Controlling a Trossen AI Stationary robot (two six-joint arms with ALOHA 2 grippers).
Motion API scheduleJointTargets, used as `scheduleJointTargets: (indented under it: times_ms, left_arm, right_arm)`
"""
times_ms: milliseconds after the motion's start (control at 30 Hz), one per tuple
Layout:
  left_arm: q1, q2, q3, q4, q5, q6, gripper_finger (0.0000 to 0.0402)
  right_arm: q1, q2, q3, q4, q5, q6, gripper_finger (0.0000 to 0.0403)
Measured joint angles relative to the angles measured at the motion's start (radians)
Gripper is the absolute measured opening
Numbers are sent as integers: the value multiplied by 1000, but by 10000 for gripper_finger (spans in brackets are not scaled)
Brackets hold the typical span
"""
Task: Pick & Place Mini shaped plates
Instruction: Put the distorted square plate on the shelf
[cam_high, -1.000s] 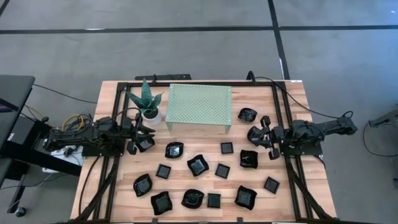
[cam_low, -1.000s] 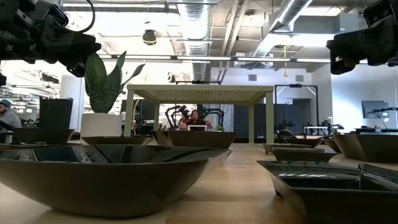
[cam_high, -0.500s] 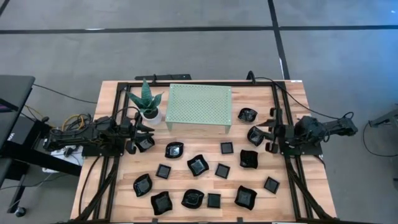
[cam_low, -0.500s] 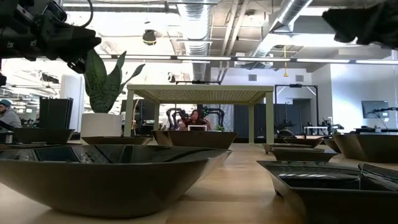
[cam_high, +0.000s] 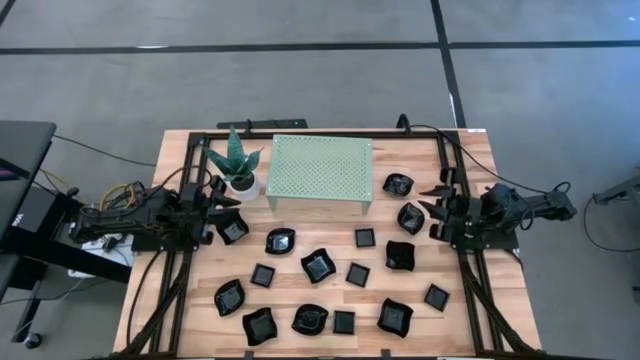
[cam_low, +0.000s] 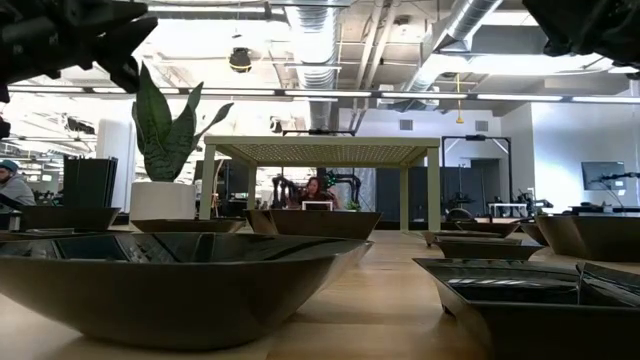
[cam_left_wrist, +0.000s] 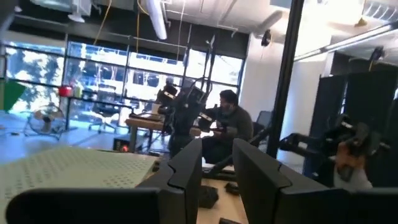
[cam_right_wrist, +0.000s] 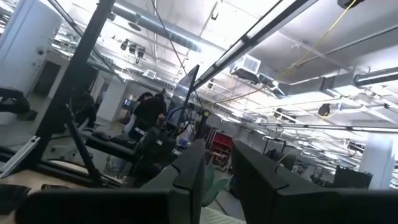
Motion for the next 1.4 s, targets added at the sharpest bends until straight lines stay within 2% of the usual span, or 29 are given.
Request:
scheduleJointTargets:
  times_ms: [100, 233, 467, 567, 700, 767, 867, 1067, 1200, 1400]
  left_arm:
    - [0, 21, 1, 5, -40, -66, 92]
    - [0, 95, 42, 3, -43, -127, 92]
    - [-1, 358, 255, -30, -50, -82, 92]
    - [-15, 474, 392, -197, -56, -56, 92]
    - [-65, 610, 578, -485, -186, -55, 92]
    - [-102, 665, 641, -559, -240, -59, 92]
    - [-168, 722, 713, -647, -252, -137, 92]
    - [-348, 803, 730, -765, -230, -346, 92]
    - [-464, 910, 714, -757, -252, -458, 92]
    - [-513, 1072, 694, -771, -258, -693, 92]
  right_arm:
    - [0, 0, 0, 25, 0, 1, 75]
    - [0, 0, 1, 44, 0, 2, 79]
    - [-1, 38, 2, 63, 0, 10, 117]
    - [-23, 72, 3, 72, 1, 5, 138]
    - [-56, 107, 3, 102, 1, 35, 157]
    - [-67, 115, 3, 114, 1, 57, 162]
    - [-75, 118, 3, 110, 0, 111, 164]
    - [-77, 118, 3, 107, 0, 175, 160]
    - [-77, 118, 3, 104, 0, 175, 156]
    - [-79, 118, 3, 114, 0, 134, 156]
